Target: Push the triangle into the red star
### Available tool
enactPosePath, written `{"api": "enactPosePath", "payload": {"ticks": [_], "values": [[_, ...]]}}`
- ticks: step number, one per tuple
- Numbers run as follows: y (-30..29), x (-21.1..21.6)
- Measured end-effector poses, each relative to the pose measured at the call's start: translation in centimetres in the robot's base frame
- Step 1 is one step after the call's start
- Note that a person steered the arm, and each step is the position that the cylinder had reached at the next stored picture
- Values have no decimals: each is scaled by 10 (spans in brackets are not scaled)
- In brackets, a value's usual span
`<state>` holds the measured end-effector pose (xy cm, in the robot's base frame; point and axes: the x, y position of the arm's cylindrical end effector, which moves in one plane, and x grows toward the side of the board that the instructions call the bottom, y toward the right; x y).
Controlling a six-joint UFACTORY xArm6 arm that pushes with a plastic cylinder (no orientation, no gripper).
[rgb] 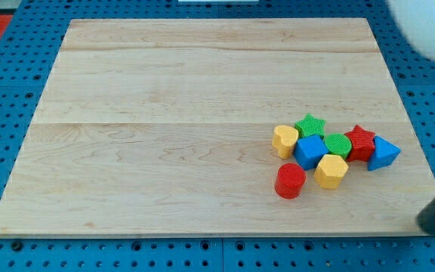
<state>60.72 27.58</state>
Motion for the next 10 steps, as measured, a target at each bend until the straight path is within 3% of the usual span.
{"api": "enactPosePath", "payload": {"ticks": [2,4,5,7,8,10], "values": [[18,-101],[-34,-55],[-21,-49],[-32,-112],[-66,-114],[-65,-97]]}}
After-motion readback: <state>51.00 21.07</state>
